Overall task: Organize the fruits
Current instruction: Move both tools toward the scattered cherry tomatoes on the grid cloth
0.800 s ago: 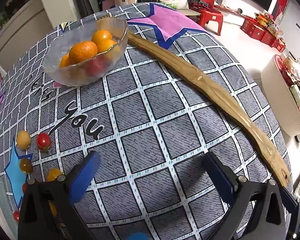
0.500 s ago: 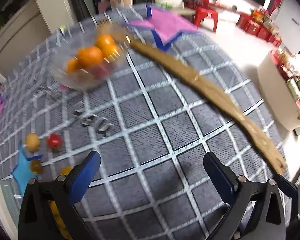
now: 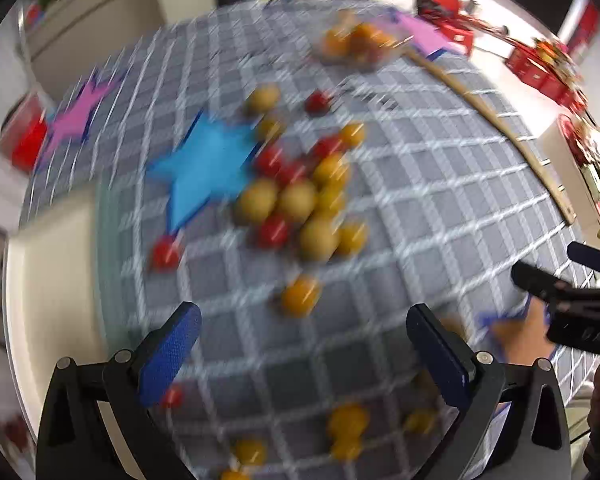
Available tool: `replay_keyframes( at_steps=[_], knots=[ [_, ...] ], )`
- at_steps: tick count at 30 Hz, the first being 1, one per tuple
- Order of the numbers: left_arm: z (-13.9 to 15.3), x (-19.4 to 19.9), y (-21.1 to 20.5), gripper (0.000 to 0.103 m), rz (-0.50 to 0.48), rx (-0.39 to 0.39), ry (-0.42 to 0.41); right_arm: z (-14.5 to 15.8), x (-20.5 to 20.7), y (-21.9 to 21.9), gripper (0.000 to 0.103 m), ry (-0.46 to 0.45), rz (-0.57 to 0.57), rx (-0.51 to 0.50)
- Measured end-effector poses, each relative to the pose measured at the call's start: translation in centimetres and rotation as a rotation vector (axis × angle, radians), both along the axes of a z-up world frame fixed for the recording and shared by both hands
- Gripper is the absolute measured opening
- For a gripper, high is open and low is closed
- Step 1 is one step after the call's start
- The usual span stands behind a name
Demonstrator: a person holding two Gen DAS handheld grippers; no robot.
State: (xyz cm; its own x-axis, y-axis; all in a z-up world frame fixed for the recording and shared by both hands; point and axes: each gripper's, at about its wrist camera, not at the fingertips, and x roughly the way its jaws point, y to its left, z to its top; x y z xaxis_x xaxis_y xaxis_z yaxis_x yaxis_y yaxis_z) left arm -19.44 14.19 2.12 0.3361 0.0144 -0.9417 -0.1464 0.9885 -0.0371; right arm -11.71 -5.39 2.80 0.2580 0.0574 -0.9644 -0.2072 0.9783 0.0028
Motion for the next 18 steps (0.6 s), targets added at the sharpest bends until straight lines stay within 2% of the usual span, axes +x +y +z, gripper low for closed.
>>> replay_keyframes(
  at_steps=[2,6,13,16,18],
  knots=[
    [-0.9,-1.7,1.2,0.103,0.026,-0.018,0.03,0.2,-0.4,1.1,0.103,0.016,0.017,0.003],
    [-1.6,-3.5,2.1,0.103,0.024,0.007,0.052,-0.1,-2.1,3.0,0.103,0.049,0.032,0.016],
    [-1.9,-5.9,3.0,0.103,0.017,0.026,0.031,-0.6,-2.7,5.6,0.103,0.076,0.044,0.027],
    [-1.7,-6.4,2.8,0.103,-0.009,0.043,0.029,-0.8,-2.7,6.7,0.103,0.071,0.053,0.021],
    [-1.1,-4.3,4.4,0.103,-0.013,0.044,0.041,-0.7,-3.2,7.0,0.103,0.069,0.057,0.018]
  ],
)
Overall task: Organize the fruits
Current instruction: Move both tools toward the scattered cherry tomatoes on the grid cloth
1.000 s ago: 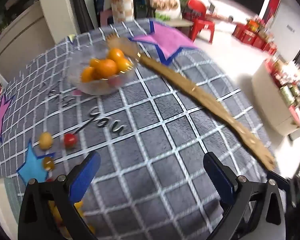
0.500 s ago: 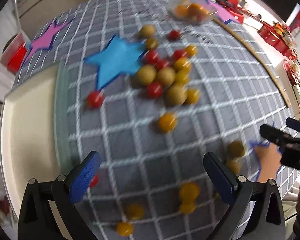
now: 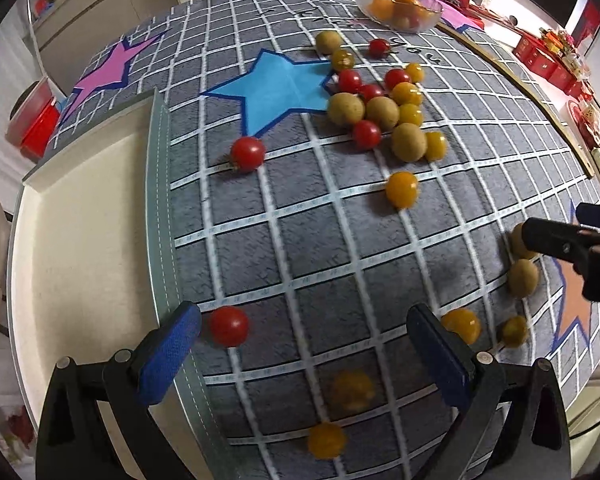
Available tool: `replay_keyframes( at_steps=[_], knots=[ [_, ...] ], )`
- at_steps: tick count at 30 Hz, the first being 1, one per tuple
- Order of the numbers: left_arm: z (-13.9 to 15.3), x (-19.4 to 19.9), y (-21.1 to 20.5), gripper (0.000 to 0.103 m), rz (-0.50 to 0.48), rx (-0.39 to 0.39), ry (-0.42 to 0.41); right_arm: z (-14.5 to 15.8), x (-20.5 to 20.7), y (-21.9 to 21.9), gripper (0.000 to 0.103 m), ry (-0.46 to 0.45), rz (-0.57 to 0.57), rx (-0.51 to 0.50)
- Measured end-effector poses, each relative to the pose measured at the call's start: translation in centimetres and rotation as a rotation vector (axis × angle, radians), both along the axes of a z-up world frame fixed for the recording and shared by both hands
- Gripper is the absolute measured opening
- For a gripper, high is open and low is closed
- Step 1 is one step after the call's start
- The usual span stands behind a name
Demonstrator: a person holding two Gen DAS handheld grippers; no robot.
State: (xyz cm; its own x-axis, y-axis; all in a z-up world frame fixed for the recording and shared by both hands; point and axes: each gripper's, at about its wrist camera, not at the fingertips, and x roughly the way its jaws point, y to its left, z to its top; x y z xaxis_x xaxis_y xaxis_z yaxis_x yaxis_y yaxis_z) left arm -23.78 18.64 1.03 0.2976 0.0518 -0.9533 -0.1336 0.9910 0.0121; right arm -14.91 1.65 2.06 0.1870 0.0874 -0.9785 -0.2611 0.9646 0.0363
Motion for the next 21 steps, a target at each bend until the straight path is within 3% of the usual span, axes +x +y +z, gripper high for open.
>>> replay_keyframes(
  at_steps=[6,9,21],
  knots=[
    [-0.3,0.3,2.4,0.103,0.025,0.032,0.005,0.0,0.4,0.8,0.103,0.003,0.005,-0.004],
    [0.1,0.8,3.5,0.103,0.058,0.001,0.017,0.0,0.6,1.6,0.103,0.004,0.003,-0.003],
    [1.3,4.6,1.4,0.103,0.069,-0.026,0.026,-0.2,1.9,1.8,0.103,0.029,0.025,0.008]
  ],
)
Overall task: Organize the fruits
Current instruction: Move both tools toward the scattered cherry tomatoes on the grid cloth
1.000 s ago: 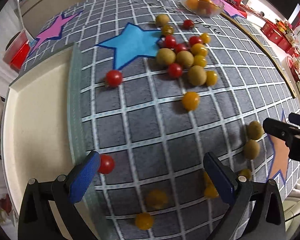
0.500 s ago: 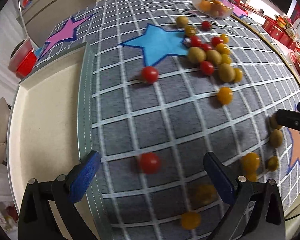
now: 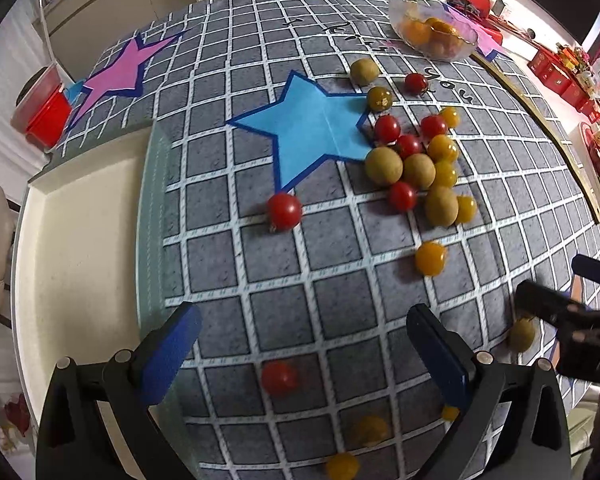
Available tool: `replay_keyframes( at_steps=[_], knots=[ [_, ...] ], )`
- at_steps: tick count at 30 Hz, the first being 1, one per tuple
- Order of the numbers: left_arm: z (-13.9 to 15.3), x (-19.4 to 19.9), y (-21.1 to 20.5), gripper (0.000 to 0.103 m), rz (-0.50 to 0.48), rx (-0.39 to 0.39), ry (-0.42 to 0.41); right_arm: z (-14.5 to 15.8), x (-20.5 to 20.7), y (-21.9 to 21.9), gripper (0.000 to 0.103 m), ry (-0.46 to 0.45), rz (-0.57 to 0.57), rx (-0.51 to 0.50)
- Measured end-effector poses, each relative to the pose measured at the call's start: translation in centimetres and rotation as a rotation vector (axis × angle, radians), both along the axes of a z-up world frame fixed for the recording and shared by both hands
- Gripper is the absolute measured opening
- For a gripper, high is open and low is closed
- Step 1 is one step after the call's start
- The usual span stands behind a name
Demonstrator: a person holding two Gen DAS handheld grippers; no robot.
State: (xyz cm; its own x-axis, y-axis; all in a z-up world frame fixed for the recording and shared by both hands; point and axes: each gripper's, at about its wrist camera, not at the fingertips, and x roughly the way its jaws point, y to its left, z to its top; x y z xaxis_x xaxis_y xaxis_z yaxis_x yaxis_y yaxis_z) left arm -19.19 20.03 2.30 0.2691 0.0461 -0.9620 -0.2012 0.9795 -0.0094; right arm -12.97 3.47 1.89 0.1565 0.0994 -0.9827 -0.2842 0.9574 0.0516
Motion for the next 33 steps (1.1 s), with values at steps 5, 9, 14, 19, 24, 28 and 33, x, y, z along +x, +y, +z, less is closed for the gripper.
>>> replay_keyframes(
  at_steps=[5,9,14,19,24,28,33],
  knots=[
    [-0.1,0.6,-0.2,0.103,0.005,0.001,0.013,-0.1,0.7,0.1,0.103,0.001,0.001,0.005],
    [-0.3,0.7,0.0,0.103,0.011,0.0,0.024,-0.2,1.2,0.0,0.103,0.006,0.002,0.008],
    [-0.5,0.8,0.0,0.103,0.014,0.004,0.03,-0.5,1.3,-0.2,0.103,0.01,0.009,0.011],
    [-0.5,0.8,0.2,0.103,0.012,0.002,0.031,-0.6,1.2,-0.3,0.103,0.011,0.013,0.012],
    [-0.5,1.0,0.2,0.103,0.014,0.006,0.032,-0.6,1.1,0.1,0.103,0.007,0.021,0.014],
    [-0.4,1.2,0.1,0.103,0.012,0.009,0.029,-0.4,1.2,0.5,0.103,0.003,0.027,0.019],
    [-0.5,1.2,0.2,0.103,0.018,0.005,0.028,-0.3,1.4,0.8,0.103,0.007,0.034,0.022]
  ],
)
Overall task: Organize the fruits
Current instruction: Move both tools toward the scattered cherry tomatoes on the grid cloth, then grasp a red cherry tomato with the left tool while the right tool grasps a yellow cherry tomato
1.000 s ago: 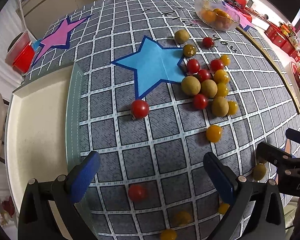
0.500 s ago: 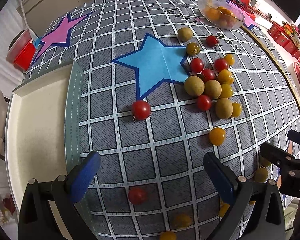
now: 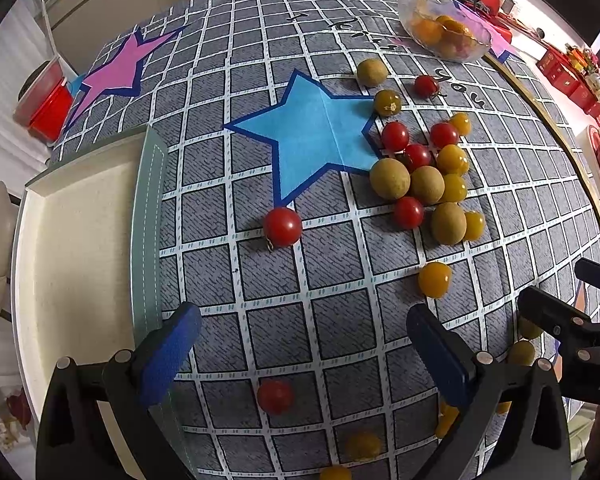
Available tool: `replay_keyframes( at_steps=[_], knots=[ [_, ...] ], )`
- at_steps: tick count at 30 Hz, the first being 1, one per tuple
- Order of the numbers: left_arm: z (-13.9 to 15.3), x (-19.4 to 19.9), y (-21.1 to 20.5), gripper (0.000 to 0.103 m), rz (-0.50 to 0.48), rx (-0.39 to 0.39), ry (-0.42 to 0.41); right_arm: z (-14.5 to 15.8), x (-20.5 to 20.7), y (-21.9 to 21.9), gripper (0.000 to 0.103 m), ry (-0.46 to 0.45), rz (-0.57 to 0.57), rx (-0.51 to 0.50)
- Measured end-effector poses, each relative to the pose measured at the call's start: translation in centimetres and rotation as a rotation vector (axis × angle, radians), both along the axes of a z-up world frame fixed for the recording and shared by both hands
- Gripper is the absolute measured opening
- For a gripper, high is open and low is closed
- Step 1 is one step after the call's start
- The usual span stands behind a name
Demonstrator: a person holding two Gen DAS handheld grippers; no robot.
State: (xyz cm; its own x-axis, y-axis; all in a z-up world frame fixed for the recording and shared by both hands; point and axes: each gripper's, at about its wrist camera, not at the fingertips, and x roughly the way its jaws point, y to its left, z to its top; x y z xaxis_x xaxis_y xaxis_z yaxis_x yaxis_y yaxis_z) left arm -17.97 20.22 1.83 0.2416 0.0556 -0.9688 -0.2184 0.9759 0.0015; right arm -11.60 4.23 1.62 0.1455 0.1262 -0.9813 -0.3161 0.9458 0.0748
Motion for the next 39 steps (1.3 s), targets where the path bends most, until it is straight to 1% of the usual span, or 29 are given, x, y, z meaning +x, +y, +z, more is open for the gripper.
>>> replay_keyframes(
  at_steps=[6,13,15,16,18,20,24,28,30,31,32,33,34,35,36,37,38,39],
  knots=[
    [-0.1,0.2,0.1,0.103,-0.005,0.004,0.001,-0.2,0.4,0.6,0.103,0.004,0.027,-0.001],
    [-0.3,2.0,0.6,0.103,-0.015,0.025,-0.016,-0.8,1.9,2.1,0.102,0.009,0.075,0.016],
    [-0.4,2.5,0.7,0.103,-0.019,0.032,-0.022,-1.2,2.5,2.6,0.098,0.018,0.096,0.03],
    [-0.5,2.8,0.8,0.101,-0.02,0.035,-0.023,-1.4,2.7,3.0,0.096,0.022,0.108,0.035],
    [-0.8,3.3,0.9,0.09,-0.027,0.042,-0.018,-1.7,3.0,3.4,0.086,0.03,0.13,0.04],
    [-1.3,3.7,1.2,0.09,-0.025,0.038,-0.003,-2.1,3.2,4.0,0.079,0.036,0.152,0.045],
    [-2.1,4.2,1.5,0.09,-0.02,0.045,0.006,-2.7,3.5,5.3,0.075,0.04,0.197,0.057],
    [-2.4,4.5,1.5,0.09,-0.022,0.04,0.0,-2.9,3.7,7.2,0.073,0.006,0.257,0.048],
    [-2.4,4.8,1.6,0.088,-0.025,0.041,-0.002,-3.0,3.8,8.0,0.07,-0.008,0.278,0.041],
    [-2.4,4.8,1.4,0.082,-0.027,0.032,-0.006,-3.1,3.9,8.4,0.068,-0.014,0.286,0.04],
    [-2.3,4.9,1.4,0.079,-0.029,0.014,-0.009,-3.1,4.0,8.8,0.066,-0.018,0.294,0.039],
    [-2.3,4.9,1.3,0.073,-0.032,-0.008,-0.009,-3.1,4.0,9.1,0.06,-0.022,0.302,0.035],
    [-2.2,4.8,1.1,0.07,-0.032,-0.014,-0.009,-3.1,4.0,9.3,0.057,-0.028,0.309,0.027],
    [-2.1,4.9,1.0,0.068,-0.033,-0.016,-0.009,-3.2,4.0,9.7,0.05,-0.034,0.316,0.017],
    [-2.0,4.9,0.8,0.057,-0.033,-0.017,-0.016,-3.1,4.0,9.8,0.04,-0.036,0.319,0.016],
    [-1.8,4.8,0.7,0.039,-0.034,-0.017,-0.027,-3.1,4.1,10.0,0.034,-0.032,0.319,0.024],
    [-1.6,4.9,0.6,0.032,-0.036,-0.017,-0.031,-3.1,4.2,9.7,0.02,-0.02,0.315,0.04],
    [-1.5,5.0,0.6,0.022,-0.036,-0.02,-0.031,-3.1,4.4,9.7,0.02,-0.011,0.306,0.049]
  ],
)
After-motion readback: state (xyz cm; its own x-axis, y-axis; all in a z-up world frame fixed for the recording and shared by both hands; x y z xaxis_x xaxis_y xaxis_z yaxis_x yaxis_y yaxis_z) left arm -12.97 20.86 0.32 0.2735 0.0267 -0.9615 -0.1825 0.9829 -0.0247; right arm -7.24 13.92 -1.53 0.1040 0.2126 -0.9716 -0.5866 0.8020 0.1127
